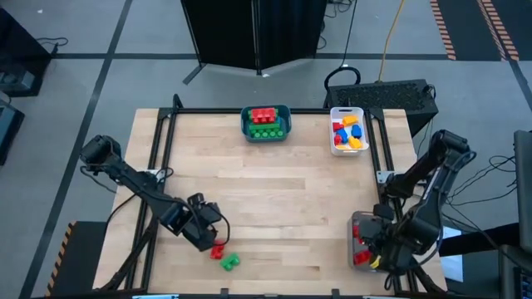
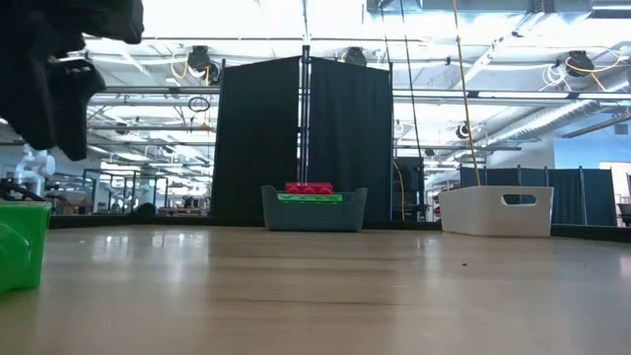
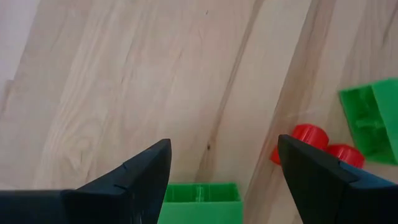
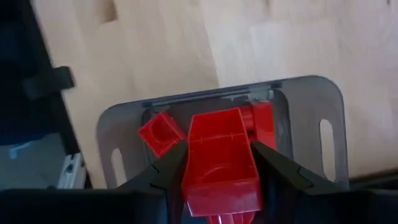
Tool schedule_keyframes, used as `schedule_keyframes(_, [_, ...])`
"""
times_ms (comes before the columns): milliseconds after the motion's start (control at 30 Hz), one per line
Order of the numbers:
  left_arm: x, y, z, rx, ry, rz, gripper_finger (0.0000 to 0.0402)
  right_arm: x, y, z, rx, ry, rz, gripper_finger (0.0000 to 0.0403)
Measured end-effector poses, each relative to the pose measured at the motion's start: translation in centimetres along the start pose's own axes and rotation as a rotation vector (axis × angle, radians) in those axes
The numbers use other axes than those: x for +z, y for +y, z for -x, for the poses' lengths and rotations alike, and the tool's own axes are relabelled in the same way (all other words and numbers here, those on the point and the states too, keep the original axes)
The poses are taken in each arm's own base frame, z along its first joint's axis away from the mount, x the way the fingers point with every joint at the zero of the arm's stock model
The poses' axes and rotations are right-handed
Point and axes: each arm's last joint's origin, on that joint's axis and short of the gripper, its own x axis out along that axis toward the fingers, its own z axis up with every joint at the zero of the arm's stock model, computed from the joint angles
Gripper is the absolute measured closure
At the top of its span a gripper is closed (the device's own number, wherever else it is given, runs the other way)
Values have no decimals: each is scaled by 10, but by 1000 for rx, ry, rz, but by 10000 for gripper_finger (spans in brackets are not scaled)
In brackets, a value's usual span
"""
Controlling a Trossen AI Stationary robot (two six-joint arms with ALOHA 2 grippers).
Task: Sort blocks by size
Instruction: Put the two stud red game piece into the black transparent bin, then put the two stud green game piece into the black transparent bin
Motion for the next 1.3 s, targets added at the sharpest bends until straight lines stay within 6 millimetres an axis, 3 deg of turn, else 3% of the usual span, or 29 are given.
schedule_keyframes(267, [-2, 0, 0, 2, 6, -6, 127, -2, 7, -15, -83, 20, -71, 226])
schedule_keyframes(567, [-7, 6, 0, 56, 77, -26, 127, -3, 3, -14, -127, 29, -93, 170])
schedule_keyframes(967, [-19, 7, 4, 99, 142, -4, 127, -3, 4, -14, -114, 38, -99, 186])
schedule_keyframes(1300, [-31, 0, 8, 93, 138, 13, 127, 1, 6, -14, -99, -51, -100, 188])
